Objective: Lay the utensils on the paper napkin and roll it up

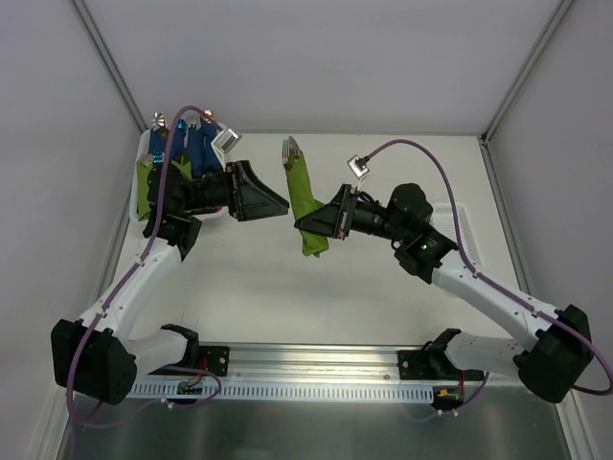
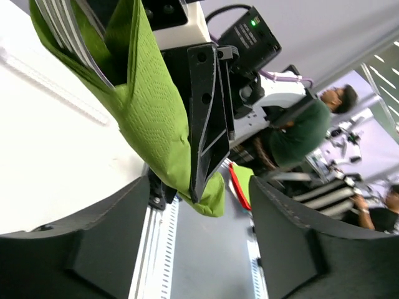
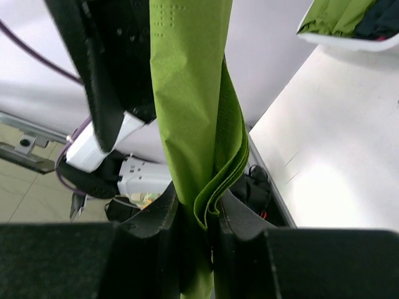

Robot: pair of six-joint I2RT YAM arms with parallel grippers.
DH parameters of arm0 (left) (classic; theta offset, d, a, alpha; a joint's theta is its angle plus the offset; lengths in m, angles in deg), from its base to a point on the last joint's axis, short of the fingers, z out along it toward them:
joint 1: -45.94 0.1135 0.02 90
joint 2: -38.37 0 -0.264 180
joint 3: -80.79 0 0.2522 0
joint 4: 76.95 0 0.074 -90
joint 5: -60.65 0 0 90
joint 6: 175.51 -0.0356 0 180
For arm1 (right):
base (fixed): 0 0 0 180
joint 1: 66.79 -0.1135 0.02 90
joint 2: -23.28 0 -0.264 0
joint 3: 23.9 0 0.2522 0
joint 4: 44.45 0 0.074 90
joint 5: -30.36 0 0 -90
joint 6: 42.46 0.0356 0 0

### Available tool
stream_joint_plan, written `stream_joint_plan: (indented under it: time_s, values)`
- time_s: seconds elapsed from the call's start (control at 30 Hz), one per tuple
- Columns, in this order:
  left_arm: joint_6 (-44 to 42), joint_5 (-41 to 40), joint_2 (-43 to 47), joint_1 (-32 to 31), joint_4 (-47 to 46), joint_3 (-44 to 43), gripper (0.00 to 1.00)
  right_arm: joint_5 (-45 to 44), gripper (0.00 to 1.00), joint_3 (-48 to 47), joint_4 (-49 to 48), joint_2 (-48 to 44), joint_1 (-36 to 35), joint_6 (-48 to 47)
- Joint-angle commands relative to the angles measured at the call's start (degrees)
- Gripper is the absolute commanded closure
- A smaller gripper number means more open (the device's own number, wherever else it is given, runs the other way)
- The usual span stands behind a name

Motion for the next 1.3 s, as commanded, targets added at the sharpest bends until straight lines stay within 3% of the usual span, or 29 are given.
stream_joint_plan:
  time_s: [0.0, 0.23, 0.63, 1.07, 1.27]
  values:
    - [-4.27, -3.86, 3.53, 1.3, 1.88, 1.86, 0.33, -5.6, 1.0, -2.22, -11.76, 2.46, -2.42, -1.01]
    - [-1.55, -6.42, 4.06, 2.1, 0.83, 3.62, 0.27, -8.51, 1.0, -5.12, -17.92, 7.56, -5.77, -1.28]
    - [-1.63, -9.32, 6.34, 4.64, 3.37, 7.4, 0.3, -10.89, 1.0, -5.65, -20.47, 8.27, -7.97, -2.07]
    - [10.93, -9.67, 3.53, 4.65, -12.7, 11.61, 0.32, -10.54, 1.0, -6.26, -26.1, 12.31, -9.03, 0.13]
    - [16.99, -9.93, 2.04, 4.56, -21.76, 12.23, 0.44, -10.45, 1.0, -6.44, -26.54, 12.84, -9.03, 0.3]
